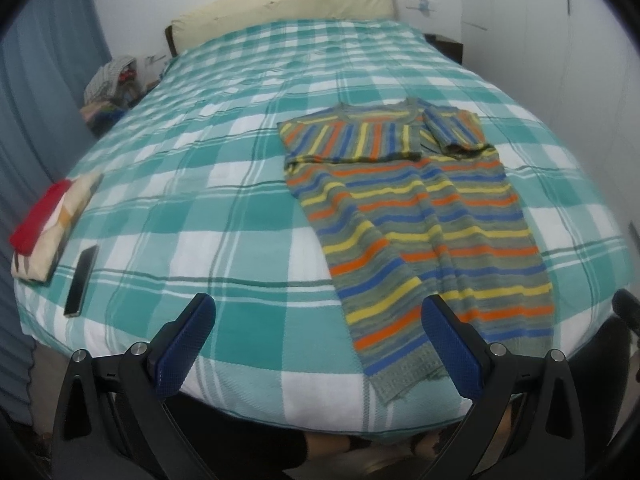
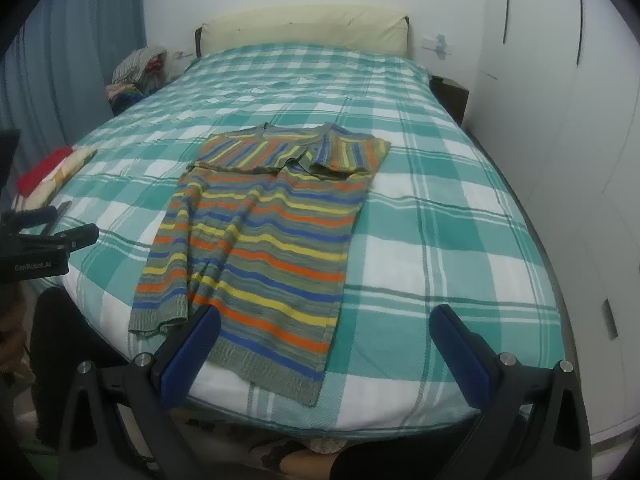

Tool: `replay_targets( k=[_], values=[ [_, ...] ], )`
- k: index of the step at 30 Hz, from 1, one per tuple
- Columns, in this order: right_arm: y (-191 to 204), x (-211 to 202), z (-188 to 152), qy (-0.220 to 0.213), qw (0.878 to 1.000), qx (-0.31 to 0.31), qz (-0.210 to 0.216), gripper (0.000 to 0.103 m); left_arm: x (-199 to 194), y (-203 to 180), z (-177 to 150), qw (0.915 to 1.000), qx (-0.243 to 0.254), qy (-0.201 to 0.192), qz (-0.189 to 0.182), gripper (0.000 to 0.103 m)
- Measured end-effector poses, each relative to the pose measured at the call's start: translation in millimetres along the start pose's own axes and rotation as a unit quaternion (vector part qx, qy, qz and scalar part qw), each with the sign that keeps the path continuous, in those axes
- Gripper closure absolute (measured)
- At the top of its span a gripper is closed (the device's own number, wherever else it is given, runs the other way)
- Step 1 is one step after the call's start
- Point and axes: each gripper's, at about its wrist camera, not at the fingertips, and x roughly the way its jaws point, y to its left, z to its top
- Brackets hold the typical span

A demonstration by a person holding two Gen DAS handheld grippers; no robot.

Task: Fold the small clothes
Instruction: 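Move both grippers toward the hem of the striped sweater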

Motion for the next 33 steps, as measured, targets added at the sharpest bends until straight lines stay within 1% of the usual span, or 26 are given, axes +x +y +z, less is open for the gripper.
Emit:
replay_targets(
  k=[3,6,9,12,24,29,33],
  values=[
    [5,2,-1,0.001,1.0,-0.004,0.002,0.0,-1,-1,-1,1.0,0.004,-0.006,0.002,0.0],
    [10,4,0,0.003,1.0,-0.008,0.003,0.0,-2,-1,-1,0.9999,0.007,-0.01,-0.006,0.0],
    [14,7,1,0.006,1.0,-0.016,-0.007,0.0,0,-3,0,0.9998,0.009,-0.011,-0.01,0.0],
    [16,8,3,0.006,1.0,-0.022,-0.016,0.0,3,-5,1,0.9998,0.009,-0.009,-0.018,0.0],
    [19,18,2,0.018,0.999,-0.029,-0.03,0.0,13,-7,-6,0.9998,0.008,0.005,-0.02,0.0],
    [18,21,-2,0.02,0.998,-0.031,-0.042,0.0,17,-7,-10,0.9995,0.011,0.01,-0.027,0.0],
    [16,26,-1,0.028,0.996,-0.035,-0.072,0.0,25,-1,-17,0.9991,0.007,0.023,-0.034,0.0]
  ],
)
